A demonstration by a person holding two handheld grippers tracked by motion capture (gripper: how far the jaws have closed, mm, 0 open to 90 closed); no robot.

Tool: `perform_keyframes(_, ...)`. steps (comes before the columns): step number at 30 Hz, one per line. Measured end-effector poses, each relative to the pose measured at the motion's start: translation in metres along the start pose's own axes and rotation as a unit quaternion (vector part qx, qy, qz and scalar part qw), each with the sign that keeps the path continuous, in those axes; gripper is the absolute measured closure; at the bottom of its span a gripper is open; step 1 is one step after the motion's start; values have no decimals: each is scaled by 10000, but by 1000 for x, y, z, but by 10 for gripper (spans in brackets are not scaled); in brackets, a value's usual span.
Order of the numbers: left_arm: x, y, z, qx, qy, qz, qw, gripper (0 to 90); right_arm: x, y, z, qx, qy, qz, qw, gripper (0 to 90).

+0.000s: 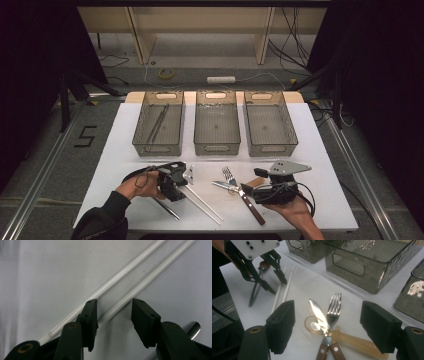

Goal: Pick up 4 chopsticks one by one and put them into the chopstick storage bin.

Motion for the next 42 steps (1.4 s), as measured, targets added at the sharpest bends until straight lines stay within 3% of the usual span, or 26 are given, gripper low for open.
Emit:
perform_keyframes(12,0,4,-1,107,-149,-154,9997,611,0,0,0,-7,-21,1,10000,294)
perform_keyframes(22,1,3,-1,257,-42,-254,9993,636,0,0,0,-1,-21,-3,10000,295)
perform_keyframes(42,0,8,-1,206,-143,-650,9976,711,1,-1,0,3,-42,13,10000,298)
Point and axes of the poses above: each handheld gripper's, and its own axes: z roughly backward along the jaws, x roughly out of its underside, y roughly to its right, the point moved 6 cm from there along -z, roughly forward along the jaws, and after that the axes turned 8 degrees about x, right-handed, at the moved point
